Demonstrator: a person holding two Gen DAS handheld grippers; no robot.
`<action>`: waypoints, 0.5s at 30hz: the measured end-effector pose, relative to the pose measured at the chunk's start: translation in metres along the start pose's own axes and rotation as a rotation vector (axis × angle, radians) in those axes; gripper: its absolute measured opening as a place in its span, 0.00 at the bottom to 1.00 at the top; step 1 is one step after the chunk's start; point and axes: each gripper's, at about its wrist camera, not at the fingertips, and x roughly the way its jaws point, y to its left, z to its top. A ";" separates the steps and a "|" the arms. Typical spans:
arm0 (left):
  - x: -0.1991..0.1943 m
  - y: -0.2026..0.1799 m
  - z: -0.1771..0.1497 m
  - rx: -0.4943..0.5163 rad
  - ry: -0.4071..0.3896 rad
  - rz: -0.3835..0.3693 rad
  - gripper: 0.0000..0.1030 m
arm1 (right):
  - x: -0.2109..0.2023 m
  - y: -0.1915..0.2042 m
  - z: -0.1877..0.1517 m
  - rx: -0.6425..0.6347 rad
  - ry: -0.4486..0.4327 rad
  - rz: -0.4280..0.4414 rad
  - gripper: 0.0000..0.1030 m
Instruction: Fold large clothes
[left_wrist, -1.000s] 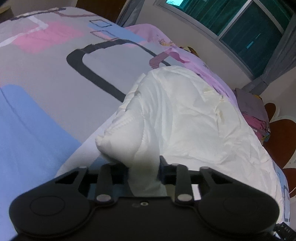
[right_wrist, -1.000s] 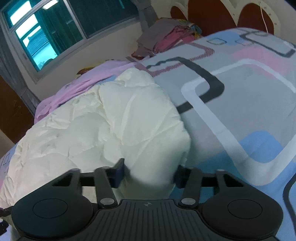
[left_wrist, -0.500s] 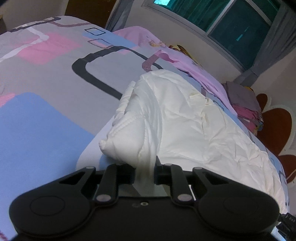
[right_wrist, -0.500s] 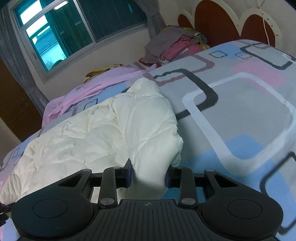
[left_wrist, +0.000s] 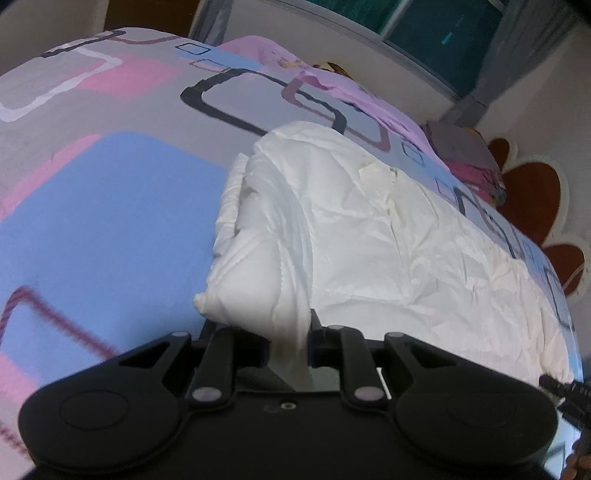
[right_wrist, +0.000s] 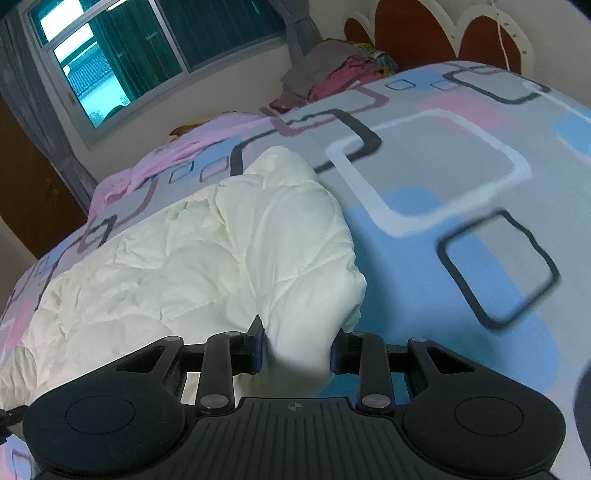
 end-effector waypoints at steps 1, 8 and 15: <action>-0.005 0.002 -0.006 0.005 0.003 -0.002 0.17 | -0.005 -0.001 -0.005 -0.002 0.001 -0.001 0.31; -0.038 0.022 -0.042 0.013 0.021 -0.023 0.17 | -0.039 -0.008 -0.041 0.014 0.017 -0.003 0.31; -0.037 0.035 -0.056 0.020 0.038 -0.008 0.26 | -0.048 -0.013 -0.064 -0.003 0.029 -0.021 0.36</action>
